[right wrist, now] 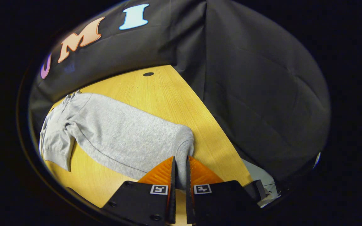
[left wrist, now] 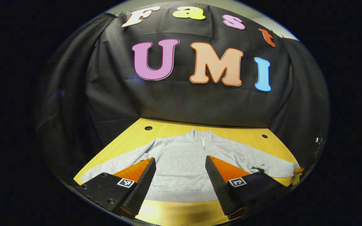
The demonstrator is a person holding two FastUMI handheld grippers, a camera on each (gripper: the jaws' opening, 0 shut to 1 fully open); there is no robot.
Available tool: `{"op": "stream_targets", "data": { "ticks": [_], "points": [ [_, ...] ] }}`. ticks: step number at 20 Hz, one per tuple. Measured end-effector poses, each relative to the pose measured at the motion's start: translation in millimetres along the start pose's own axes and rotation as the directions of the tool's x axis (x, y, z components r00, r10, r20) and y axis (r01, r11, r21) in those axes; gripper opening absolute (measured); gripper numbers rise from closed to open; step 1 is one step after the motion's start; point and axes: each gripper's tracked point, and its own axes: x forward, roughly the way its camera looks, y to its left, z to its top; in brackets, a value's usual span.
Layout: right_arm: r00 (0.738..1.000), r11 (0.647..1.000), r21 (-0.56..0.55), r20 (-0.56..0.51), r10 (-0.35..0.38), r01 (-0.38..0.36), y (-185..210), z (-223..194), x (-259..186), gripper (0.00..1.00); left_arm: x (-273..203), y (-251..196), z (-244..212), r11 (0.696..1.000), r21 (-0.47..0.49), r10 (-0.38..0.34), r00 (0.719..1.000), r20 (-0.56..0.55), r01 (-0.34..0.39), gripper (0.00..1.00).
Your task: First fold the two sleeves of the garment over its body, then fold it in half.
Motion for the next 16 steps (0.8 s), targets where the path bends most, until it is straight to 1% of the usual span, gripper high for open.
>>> {"op": "stream_targets", "data": {
  "ticks": [4,8,11,16],
  "points": [
    [0.999,1.000,0.013,0.029,-0.016,0.015,11,9,-19,0.15,-1,23,-4,1.000,-0.024,-0.003,1.000,-0.002,0.003,0.93],
    [0.997,0.999,0.045,0.078,-0.020,0.017,40,22,-48,0.16,2,51,-7,0.999,-0.036,-0.034,0.999,-0.009,0.034,0.94],
    [0.993,0.999,0.047,0.113,-0.020,0.015,69,28,-68,0.16,4,75,-12,0.998,-0.030,-0.059,0.998,-0.028,0.058,0.94],
    [0.984,0.999,0.023,0.173,0.034,-0.039,149,46,-99,0.16,6,120,-23,0.997,-0.040,-0.065,0.997,-0.044,0.063,0.94]
  ]
}}
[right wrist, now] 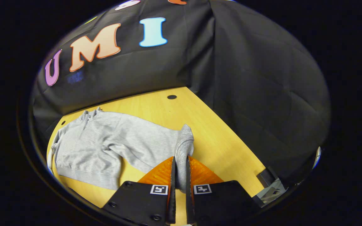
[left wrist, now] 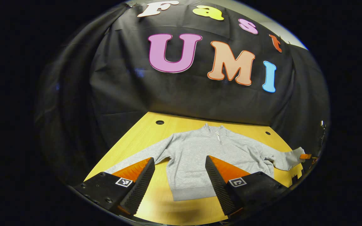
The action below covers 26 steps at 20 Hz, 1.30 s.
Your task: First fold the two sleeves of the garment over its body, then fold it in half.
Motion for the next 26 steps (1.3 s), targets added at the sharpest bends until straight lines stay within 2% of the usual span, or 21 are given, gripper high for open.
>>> {"op": "stream_targets", "data": {
  "ticks": [7,12,17,21,25,26],
  "points": [
    [0.988,0.987,-0.068,0.054,0.147,-0.143,146,31,-18,0.16,0,76,-24,0.999,-0.006,0.052,0.998,-0.043,-0.053,0.95],
    [0.951,0.949,-0.119,0.068,0.301,-0.292,271,49,-28,0.16,-9,130,-43,0.992,-0.044,0.112,0.991,-0.075,-0.116,0.94],
    [0.881,0.885,-0.091,0.087,0.464,-0.457,388,68,-38,0.15,-18,173,-65,0.979,-0.092,0.172,0.979,-0.114,-0.183,0.95],
    [0.819,0.825,-0.091,0.104,0.564,-0.557,462,80,-48,0.15,-29,199,-79,0.964,-0.121,0.223,0.966,-0.129,-0.239,0.95],
    [0.739,0.746,-0.091,0.102,0.666,-0.660,537,79,-58,0.15,-39,217,-98,0.947,-0.148,0.261,0.953,-0.156,-0.284,0.95],
    [0.728,0.734,-0.094,0.096,0.679,-0.673,551,77,-57,0.15,-41,219,-101,0.944,-0.155,0.266,0.951,-0.160,-0.290,0.95]
  ]
}}
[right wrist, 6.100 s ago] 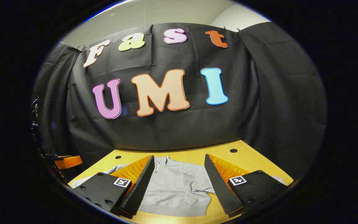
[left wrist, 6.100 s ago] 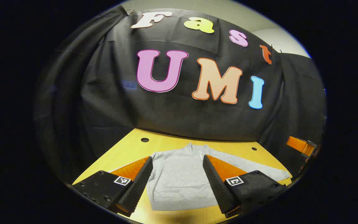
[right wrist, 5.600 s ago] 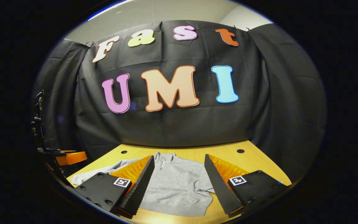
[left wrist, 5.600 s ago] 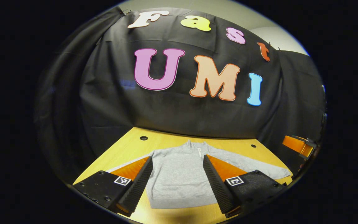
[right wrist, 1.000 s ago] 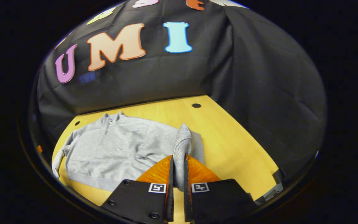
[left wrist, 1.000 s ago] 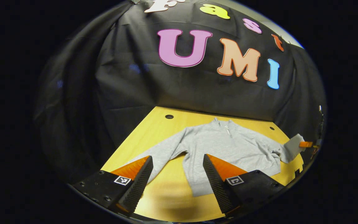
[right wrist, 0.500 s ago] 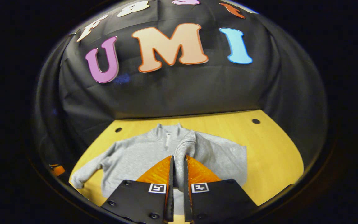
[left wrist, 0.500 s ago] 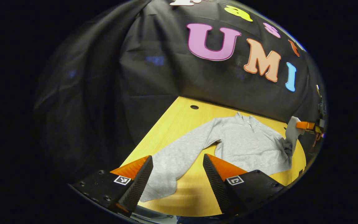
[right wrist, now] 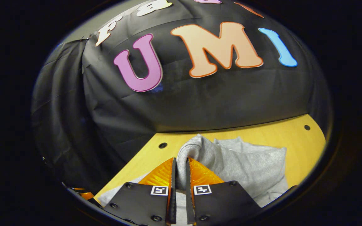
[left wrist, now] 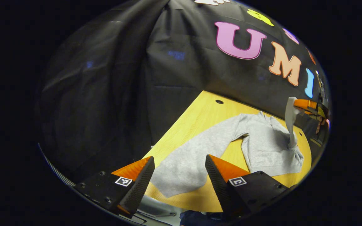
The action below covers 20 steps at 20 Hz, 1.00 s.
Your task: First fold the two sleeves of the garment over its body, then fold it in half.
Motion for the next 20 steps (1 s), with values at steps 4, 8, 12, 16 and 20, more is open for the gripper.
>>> {"op": "stream_targets", "data": {
  "ticks": [4,8,12,16,20],
  "points": [
    [0.996,0.999,0.010,-0.075,0.051,-0.050,34,-38,38,0.15,1,7,-16,1.000,-0.010,0.016,0.999,-0.028,-0.016,0.95],
    [0.990,0.999,-0.025,-0.133,0.042,-0.045,46,-70,61,0.15,7,8,-39,1.000,-0.010,0.012,0.997,-0.074,-0.013,0.95],
    [0.985,0.998,-0.058,-0.171,0.020,-0.030,44,-94,73,0.17,14,4,-54,1.000,0.028,0.005,0.995,-0.102,-0.002,0.95],
    [0.976,0.995,-0.065,-0.207,0.062,-0.077,49,-108,75,0.19,19,6,-65,1.000,0.020,0.003,0.992,-0.128,-0.001,0.95],
    [0.973,0.988,-0.112,-0.220,0.076,-0.102,56,-115,66,0.84,20,5,-74,1.000,0.011,0.002,0.989,-0.149,-0.001,0.96]
  ]
}}
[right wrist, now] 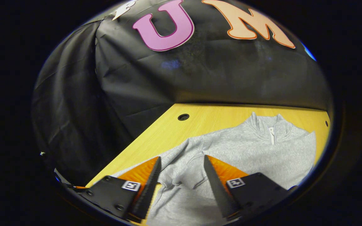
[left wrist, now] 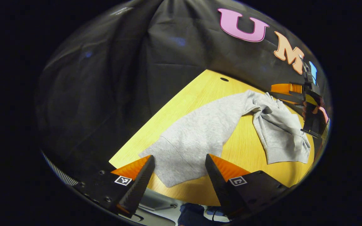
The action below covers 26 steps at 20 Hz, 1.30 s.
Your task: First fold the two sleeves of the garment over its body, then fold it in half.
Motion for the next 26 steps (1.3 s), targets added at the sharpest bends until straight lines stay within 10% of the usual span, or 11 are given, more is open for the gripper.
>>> {"op": "stream_targets", "data": {
  "ticks": [1,10,26],
  "points": [
    [1.000,1.000,-0.012,-0.003,0.000,0.000,0,-1,-2,1.00,0,1,-1,1.000,0.005,0.001,1.000,-0.002,-0.001,0.96],
    [1.000,0.999,-0.038,-0.006,-0.027,0.026,-17,-6,-37,0.98,3,11,-4,0.994,0.108,0.028,1.000,-0.003,-0.027,0.89],
    [0.980,0.980,-0.011,0.031,-0.196,0.196,-98,-6,-147,0.99,5,13,10,0.995,0.099,0.004,0.997,-0.072,0.003,0.09]
  ]
}}
